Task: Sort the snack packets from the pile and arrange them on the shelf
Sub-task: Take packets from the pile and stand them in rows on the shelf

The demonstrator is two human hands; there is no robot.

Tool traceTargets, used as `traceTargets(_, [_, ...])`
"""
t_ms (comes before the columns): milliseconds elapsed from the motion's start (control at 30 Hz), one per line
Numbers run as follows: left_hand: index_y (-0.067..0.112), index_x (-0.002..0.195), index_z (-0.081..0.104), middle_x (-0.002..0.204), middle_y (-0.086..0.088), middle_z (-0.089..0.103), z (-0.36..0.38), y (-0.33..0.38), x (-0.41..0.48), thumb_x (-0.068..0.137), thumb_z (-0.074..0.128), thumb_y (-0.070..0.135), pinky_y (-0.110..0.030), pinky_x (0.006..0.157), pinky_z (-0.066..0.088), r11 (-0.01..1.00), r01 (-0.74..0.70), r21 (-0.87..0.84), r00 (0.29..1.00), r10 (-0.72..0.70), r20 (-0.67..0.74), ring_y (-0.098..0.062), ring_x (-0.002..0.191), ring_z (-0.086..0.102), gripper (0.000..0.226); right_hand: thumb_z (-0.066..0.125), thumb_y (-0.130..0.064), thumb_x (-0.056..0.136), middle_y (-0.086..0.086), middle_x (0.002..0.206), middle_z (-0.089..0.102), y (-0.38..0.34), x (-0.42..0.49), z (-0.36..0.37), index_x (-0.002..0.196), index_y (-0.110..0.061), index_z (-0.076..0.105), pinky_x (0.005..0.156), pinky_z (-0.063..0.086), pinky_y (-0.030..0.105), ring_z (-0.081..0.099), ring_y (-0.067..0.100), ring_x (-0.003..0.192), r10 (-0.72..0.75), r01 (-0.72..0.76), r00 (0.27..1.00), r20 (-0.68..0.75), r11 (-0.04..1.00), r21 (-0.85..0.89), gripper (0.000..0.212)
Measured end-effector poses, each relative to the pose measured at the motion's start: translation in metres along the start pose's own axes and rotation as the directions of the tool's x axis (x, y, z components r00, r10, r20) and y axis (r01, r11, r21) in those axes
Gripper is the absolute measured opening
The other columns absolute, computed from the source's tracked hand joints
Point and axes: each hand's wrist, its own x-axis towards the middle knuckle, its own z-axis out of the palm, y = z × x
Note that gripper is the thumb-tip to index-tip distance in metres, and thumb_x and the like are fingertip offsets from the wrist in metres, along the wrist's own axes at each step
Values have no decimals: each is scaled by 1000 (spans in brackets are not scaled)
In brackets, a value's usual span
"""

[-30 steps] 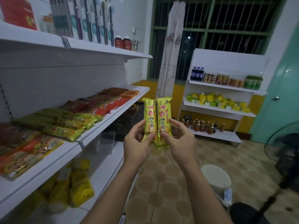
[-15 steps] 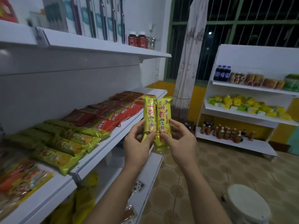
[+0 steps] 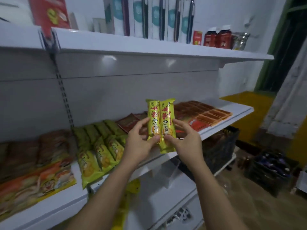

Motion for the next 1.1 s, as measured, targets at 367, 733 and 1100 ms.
traceTargets(367, [24, 109, 63, 99, 2, 74, -118, -4, 12, 72, 87, 18, -36, 87, 57, 926, 241, 290, 931, -136, -339, -15, 89, 71, 45, 82, -21, 78, -11, 111, 69, -18, 45, 116, 125, -23, 64, 89, 55, 29, 64, 4, 99, -124, 93, 876, 467, 992, 89, 51])
traceTargets(733, [12, 129, 55, 89, -14, 69, -205, -37, 78, 76, 83, 7, -28, 64, 56, 905, 317, 283, 906, -201, -372, -24, 75, 67, 61, 79, -14, 80, 2, 107, 69, -46, 107, 222, 124, -27, 62, 75, 59, 36, 68, 21, 91, -3, 37, 761, 648, 999, -40, 49])
traceTargets(1100, [15, 136, 54, 127, -14, 62, -202, -78, 114, 70, 88, 20, -31, 80, 54, 844, 442, 305, 869, -319, -377, -26, 104, 65, 74, 82, -8, 74, 10, 132, 57, -13, 144, 265, 122, -20, 63, 85, 58, 43, 63, 26, 104, 111, 70, 691, 715, 973, -219, 53])
